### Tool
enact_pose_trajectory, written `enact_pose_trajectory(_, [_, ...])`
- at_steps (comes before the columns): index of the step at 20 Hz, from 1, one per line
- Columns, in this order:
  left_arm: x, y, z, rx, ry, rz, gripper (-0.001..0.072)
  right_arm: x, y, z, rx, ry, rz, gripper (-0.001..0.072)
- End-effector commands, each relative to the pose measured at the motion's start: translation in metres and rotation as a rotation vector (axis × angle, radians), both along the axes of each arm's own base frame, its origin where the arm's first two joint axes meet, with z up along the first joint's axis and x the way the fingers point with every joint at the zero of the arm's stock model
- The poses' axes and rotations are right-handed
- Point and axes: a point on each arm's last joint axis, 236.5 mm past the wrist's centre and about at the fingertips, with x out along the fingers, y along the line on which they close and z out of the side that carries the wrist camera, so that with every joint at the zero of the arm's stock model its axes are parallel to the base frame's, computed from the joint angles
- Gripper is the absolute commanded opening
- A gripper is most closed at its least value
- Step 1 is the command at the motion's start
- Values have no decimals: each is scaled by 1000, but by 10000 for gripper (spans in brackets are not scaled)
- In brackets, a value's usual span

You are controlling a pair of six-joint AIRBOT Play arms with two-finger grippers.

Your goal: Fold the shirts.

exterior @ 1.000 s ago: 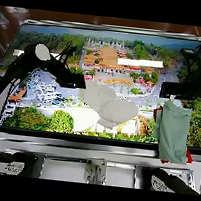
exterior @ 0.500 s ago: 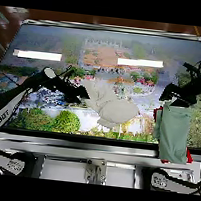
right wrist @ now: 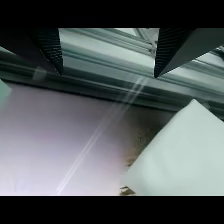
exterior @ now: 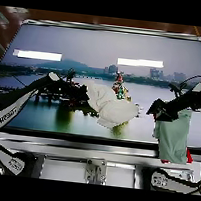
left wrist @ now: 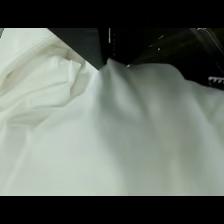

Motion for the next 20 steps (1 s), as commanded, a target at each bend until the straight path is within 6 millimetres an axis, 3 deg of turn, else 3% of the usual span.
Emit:
enact_pose_trajectory(1, [4,-5,13,-19,-47,-44,39,15,22,-26,79,-73,-103,677])
enact_pose_trajectory(8, [10,-6,35,-32,-128,-96,39,52,67,-63,17,-241,-42,671])
enact_pose_trajectory(9, [11,-5,37,-32,-133,-95,39,55,71,-66,10,-258,-32,489])
enact_pose_trajectory(10, [12,-4,39,-32,-139,-92,39,58,73,-65,3,-279,-19,225])
enact_pose_trajectory(11, [14,-1,43,-31,-160,-98,38,61,74,-62,5,-291,-11,48])
enact_pose_trajectory(13, [24,6,60,-21,-244,-118,36,69,76,-42,22,-339,52,51])
enact_pose_trajectory(15, [43,15,105,-4,-371,-117,36,86,79,7,31,-484,149,50])
enact_pose_trajectory(16, [53,17,145,4,-480,-125,36,97,82,43,34,-589,189,50])
enact_pose_trajectory(17, [61,18,190,12,-605,-138,36,109,85,91,35,-722,218,49])
enact_pose_trajectory(19, [62,20,311,6,-900,-144,36,119,89,206,7,-1021,244,49])
enact_pose_trajectory(20, [52,23,380,-8,-1053,-125,37,115,88,267,-22,-1176,241,50])
